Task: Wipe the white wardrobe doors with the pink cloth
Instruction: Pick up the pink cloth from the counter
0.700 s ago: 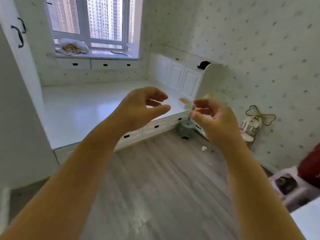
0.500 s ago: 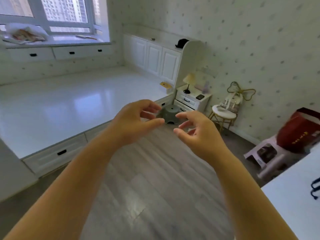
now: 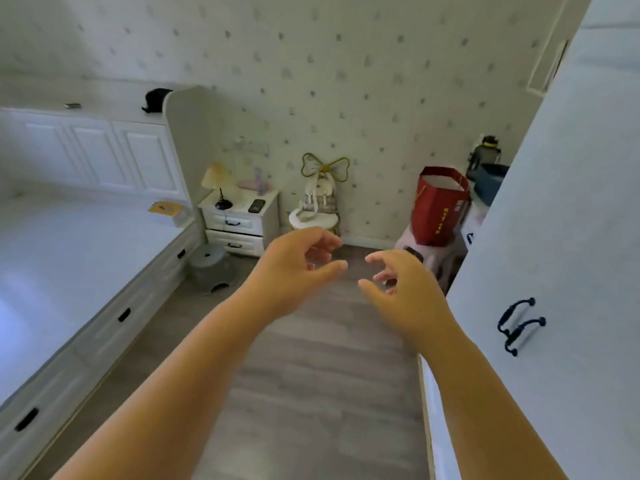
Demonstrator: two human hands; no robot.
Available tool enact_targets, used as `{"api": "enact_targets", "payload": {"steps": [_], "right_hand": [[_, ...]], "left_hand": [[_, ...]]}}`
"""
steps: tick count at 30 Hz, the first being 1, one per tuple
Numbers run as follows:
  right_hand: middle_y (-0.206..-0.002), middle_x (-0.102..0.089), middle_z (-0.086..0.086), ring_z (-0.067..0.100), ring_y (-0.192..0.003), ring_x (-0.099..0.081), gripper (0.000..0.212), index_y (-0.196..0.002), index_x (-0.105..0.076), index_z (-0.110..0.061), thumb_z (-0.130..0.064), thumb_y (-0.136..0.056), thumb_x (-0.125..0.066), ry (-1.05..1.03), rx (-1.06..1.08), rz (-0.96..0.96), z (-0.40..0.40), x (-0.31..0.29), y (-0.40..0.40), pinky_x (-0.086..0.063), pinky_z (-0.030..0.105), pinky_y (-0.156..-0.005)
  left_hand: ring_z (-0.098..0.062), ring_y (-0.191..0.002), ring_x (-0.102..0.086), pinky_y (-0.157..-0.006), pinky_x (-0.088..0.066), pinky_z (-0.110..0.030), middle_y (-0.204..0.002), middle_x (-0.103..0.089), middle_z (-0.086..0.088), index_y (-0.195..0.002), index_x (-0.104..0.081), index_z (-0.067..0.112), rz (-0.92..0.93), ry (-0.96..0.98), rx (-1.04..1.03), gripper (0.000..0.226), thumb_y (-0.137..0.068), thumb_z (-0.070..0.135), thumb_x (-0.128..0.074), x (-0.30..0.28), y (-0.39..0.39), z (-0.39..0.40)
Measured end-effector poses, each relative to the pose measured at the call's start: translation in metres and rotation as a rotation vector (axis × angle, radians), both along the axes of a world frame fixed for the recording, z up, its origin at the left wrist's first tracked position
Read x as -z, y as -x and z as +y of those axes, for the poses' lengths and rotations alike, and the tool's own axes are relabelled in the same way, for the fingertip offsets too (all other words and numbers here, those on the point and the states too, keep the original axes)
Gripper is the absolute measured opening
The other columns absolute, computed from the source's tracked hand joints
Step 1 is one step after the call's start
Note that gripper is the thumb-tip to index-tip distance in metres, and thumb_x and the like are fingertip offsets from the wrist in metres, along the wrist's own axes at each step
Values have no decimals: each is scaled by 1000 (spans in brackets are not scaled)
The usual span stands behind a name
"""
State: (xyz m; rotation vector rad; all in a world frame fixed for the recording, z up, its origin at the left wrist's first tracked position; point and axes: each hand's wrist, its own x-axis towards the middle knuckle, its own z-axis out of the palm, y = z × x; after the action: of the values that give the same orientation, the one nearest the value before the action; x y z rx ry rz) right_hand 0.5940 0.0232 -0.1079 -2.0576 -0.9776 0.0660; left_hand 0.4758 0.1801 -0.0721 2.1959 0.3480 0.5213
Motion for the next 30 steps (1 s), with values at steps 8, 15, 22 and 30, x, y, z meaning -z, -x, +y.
{"api": "enact_targets", "payload": {"steps": [8, 15, 22, 30], "right_hand": [[-113, -60, -7, 9, -97, -60, 35, -122, -63, -22, -24, -89, -73, 44, 366, -42, 33, 9, -92, -56, 33, -85], [-110, -56, -13, 6, -91, -59, 35, -125, -60, -24, -29, -92, -71, 79, 651, 8, 97, 10, -157, -52, 13, -76], [-116, -51, -17, 4, -91, -57, 47, -136, -54, -27, -31, -93, -70, 130, 839, 71, 138, 27, -234, -42, 6, -78], [-126, -57, -5, 10, -103, -58, 40, -132, -55, -23, -28, -94, -69, 115, 937, 108, 145, 54, -376, -46, 15, -86]], "left_hand": [[8, -98, -60, -83, -53, -15, -111, -62, 17, -113, -64, 33, 75, 21, 295, 27, -88, 31, -73, 44, -145, 76], [10, -94, -61, -78, -53, -11, -103, -68, 18, -109, -66, 34, 125, 63, 550, 22, -88, 30, -73, 45, -255, 148], [6, -96, -63, -76, -49, -8, -104, -68, 16, -112, -68, 32, 129, 108, 716, 24, -89, 30, -73, 53, -376, 186], [1, -87, -63, -77, -51, -16, -94, -68, 14, -105, -69, 29, 167, 114, 823, 18, -90, 19, -72, 78, -519, 172]]}}
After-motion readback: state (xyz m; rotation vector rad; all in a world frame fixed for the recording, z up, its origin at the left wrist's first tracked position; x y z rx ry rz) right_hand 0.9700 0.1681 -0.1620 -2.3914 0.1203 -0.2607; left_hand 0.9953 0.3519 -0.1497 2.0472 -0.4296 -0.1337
